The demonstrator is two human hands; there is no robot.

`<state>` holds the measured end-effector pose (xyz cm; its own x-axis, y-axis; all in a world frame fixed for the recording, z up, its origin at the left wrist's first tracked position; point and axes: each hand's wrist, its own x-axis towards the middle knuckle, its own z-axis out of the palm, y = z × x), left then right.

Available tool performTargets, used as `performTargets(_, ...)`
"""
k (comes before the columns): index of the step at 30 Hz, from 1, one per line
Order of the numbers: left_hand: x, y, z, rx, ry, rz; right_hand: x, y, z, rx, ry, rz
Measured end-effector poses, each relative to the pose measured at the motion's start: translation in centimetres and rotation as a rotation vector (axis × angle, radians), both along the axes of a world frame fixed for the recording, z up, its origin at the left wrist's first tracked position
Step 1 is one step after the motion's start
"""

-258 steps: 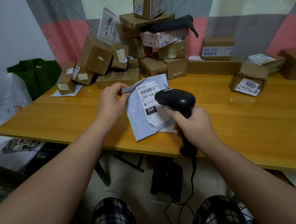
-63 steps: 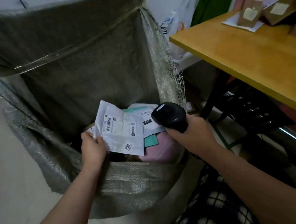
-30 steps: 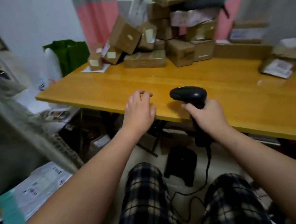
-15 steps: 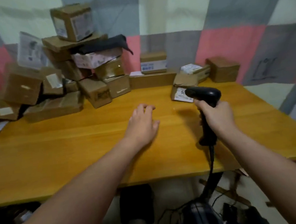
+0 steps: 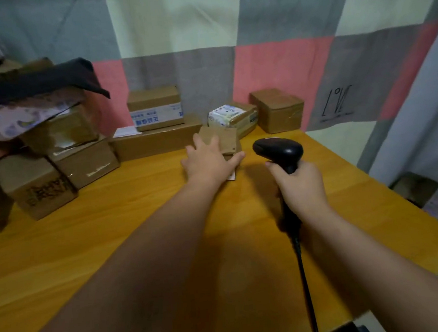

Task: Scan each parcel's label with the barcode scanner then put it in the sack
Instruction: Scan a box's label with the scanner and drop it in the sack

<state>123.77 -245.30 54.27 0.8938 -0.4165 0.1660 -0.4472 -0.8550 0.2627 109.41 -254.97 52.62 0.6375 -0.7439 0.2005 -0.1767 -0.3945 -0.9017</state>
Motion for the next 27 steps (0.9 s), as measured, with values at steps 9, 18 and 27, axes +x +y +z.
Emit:
performTargets(9, -2.6, 9.6, 0.3, -0.732, 0.424, -0.026, -1.8, 4.4, 1.6, -0.055, -0.053, 0.119)
performTargets(18, -9.7, 27.7, 1.0, -0.871, 0.492, 0.267, -4.2, 16.6, 4.1, 0.048, 0.006, 0.485)
performTargets(27, -12.6, 29.4, 2.2, -0.347, 0.022, 0.111, -5.2, 21.8, 2.5, 0.211, -0.051, 0.46)
